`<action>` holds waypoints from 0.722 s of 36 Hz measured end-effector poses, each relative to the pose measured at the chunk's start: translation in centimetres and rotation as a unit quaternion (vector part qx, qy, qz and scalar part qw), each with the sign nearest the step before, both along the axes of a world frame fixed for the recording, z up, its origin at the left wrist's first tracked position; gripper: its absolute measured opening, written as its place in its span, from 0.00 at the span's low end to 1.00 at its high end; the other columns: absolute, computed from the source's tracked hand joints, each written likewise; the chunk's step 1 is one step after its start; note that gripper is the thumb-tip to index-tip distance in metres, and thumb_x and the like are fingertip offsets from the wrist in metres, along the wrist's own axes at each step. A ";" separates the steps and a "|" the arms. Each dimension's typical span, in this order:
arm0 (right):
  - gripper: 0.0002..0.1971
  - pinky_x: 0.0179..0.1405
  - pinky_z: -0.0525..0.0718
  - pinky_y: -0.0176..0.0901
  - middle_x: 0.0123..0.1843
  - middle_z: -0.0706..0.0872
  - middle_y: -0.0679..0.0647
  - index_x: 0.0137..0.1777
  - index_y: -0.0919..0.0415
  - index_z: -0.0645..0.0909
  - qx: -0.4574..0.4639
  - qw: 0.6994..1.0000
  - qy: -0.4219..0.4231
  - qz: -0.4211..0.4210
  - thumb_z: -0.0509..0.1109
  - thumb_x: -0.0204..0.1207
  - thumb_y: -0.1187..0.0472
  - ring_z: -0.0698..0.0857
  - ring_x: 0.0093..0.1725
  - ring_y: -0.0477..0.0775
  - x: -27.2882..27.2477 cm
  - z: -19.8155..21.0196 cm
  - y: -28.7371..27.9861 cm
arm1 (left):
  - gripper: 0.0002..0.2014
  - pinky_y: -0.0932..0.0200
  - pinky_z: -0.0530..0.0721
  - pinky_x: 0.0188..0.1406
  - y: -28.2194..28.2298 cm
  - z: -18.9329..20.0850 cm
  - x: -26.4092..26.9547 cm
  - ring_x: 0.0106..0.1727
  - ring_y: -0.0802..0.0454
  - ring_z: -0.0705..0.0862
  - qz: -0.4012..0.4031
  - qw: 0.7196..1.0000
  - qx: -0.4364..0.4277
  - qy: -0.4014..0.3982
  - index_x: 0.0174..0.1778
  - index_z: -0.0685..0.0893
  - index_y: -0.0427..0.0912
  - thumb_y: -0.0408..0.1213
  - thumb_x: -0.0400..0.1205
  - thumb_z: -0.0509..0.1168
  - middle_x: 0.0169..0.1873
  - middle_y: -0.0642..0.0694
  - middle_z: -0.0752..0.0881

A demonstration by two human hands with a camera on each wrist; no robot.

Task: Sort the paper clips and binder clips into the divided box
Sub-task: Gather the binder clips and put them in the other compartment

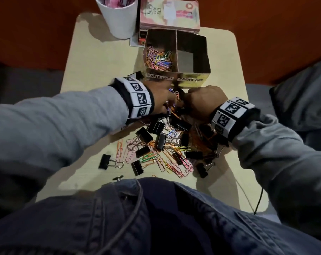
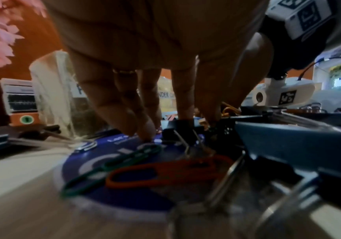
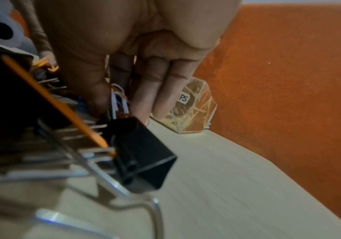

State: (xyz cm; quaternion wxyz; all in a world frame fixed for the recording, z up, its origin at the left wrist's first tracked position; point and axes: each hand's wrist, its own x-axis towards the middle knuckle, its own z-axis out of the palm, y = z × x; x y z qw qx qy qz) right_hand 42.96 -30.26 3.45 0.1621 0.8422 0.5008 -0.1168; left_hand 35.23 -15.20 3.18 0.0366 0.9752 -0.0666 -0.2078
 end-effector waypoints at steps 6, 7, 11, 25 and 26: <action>0.12 0.41 0.76 0.45 0.50 0.87 0.58 0.53 0.51 0.83 0.018 0.998 0.026 -0.061 0.70 0.71 0.51 0.85 0.50 0.64 0.2 0.6 -0.2 | 0.15 0.58 0.70 0.47 1.8 0.3 -1.1 0.63 0.43 0.76 -0.004 1.000 0.003 0.020 0.63 0.80 0.51 0.44 0.80 0.67 0.62 0.44 0.74; 0.12 0.42 0.76 0.45 0.50 0.87 0.58 0.53 0.50 0.83 0.024 0.996 0.040 -0.080 0.72 0.69 0.52 0.84 0.51 0.64 0.3 0.8 -0.2 | 0.15 0.58 0.70 0.47 2.2 0.2 -1.5 0.63 0.43 0.77 -0.003 1.000 0.004 0.020 0.63 0.80 0.52 0.41 0.80 0.67 0.61 0.44 0.75; 0.10 0.45 0.78 0.46 0.51 0.88 0.56 0.49 0.50 0.85 0.080 0.986 0.077 -0.122 0.74 0.68 0.55 0.84 0.52 0.62 0.5 2.0 -0.4 | 0.17 0.58 0.71 0.47 3.3 -0.1 -2.7 0.61 0.45 0.76 0.010 1.000 -0.004 0.028 0.64 0.80 0.52 0.37 0.79 0.67 0.59 0.44 0.75; 0.07 0.42 0.77 0.43 0.41 0.84 0.50 0.49 0.57 0.85 0.217 0.968 0.082 -0.094 0.74 0.71 0.62 0.82 0.42 0.53 2.7 9.8 5.0 | 0.22 0.54 0.78 0.52 2.4 -0.4 -5.2 0.65 0.47 0.74 -0.020 0.999 -0.027 0.020 0.72 0.73 0.62 0.46 0.80 0.64 0.67 0.46 0.70; 0.07 0.42 0.74 0.42 0.42 0.83 0.49 0.50 0.57 0.85 0.224 0.968 0.071 -0.088 0.74 0.72 0.62 0.81 0.43 0.51 2.9 10.1 5.6 | 0.22 0.52 0.79 0.55 2.4 -0.4 -5.4 0.66 0.46 0.73 -0.026 0.999 -0.021 0.020 0.72 0.74 0.62 0.45 0.81 0.64 0.68 0.46 0.69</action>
